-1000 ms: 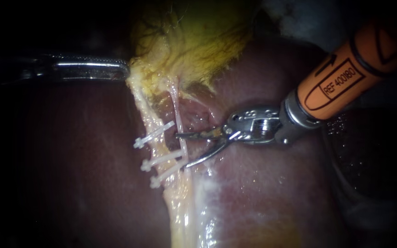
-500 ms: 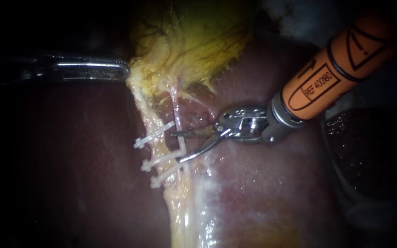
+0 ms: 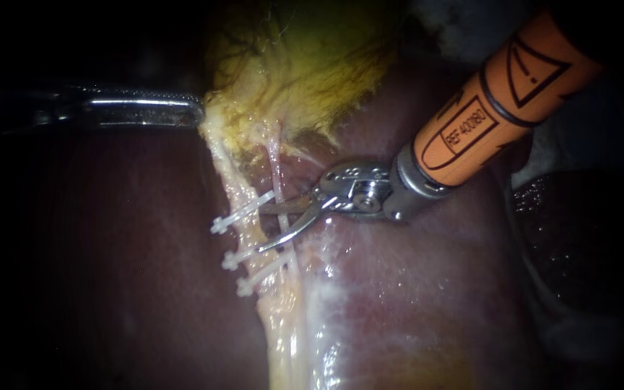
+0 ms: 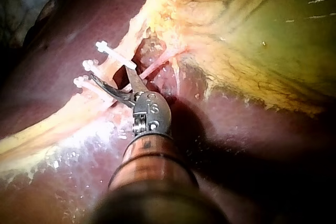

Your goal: Go to the cutting position left tube

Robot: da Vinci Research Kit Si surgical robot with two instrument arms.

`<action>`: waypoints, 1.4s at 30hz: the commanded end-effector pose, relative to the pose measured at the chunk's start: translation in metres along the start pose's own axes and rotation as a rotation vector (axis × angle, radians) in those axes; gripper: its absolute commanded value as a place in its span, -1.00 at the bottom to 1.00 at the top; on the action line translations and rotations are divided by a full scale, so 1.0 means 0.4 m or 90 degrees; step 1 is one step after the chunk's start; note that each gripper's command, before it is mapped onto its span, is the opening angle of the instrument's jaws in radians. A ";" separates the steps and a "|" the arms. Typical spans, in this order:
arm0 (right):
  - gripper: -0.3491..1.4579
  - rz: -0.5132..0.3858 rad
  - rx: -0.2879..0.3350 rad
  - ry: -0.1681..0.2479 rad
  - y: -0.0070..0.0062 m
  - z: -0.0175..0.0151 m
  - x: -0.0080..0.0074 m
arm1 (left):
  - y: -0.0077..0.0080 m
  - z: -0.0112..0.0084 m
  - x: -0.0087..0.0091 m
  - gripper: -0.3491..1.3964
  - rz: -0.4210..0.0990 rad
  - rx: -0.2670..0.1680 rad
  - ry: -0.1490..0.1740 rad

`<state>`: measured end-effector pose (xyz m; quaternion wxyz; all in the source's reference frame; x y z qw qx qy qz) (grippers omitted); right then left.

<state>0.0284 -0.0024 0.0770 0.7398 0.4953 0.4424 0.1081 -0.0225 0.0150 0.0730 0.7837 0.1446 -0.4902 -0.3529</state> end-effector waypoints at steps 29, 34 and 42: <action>0.72 0.000 0.121 0.074 -0.0020 0.0119 0.0083 | 0.0000 0.0000 0.0000 -1.00 0.000 0.000 0.000; 0.72 -0.001 0.143 0.101 -0.0044 0.0121 0.0099 | 0.0000 0.0000 0.0000 -1.00 0.000 0.000 0.000; 0.79 0.002 0.153 0.109 -0.0087 0.0114 0.0131 | 0.0000 0.0000 -0.0001 -1.00 0.000 0.000 0.000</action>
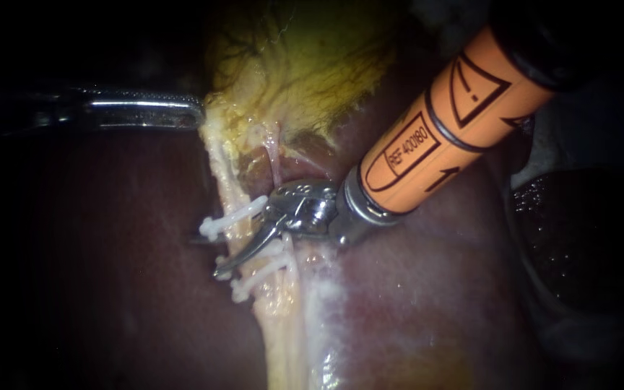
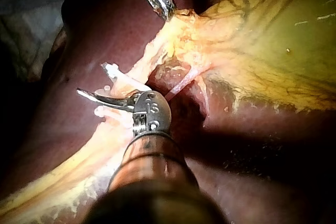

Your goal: Go to the cutting position left tube

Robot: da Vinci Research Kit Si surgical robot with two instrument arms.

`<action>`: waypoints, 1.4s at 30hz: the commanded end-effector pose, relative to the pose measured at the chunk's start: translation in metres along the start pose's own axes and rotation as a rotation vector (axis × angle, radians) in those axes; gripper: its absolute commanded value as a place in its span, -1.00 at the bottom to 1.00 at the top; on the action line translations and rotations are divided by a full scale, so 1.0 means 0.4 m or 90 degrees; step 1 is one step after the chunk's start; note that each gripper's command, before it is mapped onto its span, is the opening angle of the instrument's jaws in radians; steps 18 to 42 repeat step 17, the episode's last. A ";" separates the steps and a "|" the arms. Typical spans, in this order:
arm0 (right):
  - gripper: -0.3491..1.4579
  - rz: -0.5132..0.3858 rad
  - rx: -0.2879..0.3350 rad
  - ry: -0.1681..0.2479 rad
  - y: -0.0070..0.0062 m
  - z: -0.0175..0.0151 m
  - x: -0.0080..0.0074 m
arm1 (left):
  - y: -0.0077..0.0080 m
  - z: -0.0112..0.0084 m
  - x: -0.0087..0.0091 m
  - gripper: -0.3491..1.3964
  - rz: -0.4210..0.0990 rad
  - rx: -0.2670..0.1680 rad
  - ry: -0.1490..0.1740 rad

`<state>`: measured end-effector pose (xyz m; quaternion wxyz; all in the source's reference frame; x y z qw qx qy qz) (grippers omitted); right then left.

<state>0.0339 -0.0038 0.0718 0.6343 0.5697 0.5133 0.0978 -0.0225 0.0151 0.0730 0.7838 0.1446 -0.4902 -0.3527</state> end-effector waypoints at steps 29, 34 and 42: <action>0.81 0.000 0.002 -0.002 -0.0006 0.0009 0.0005 | -0.0001 0.0001 -0.0001 -1.00 0.000 0.000 0.000; 0.81 0.000 0.002 -0.002 -0.0006 0.0009 0.0005 | -0.0001 0.0001 -0.0001 -1.00 0.000 0.000 0.000; 0.81 0.000 0.002 -0.002 -0.0006 0.0009 0.0005 | -0.0001 0.0001 -0.0001 -1.00 0.000 0.000 0.000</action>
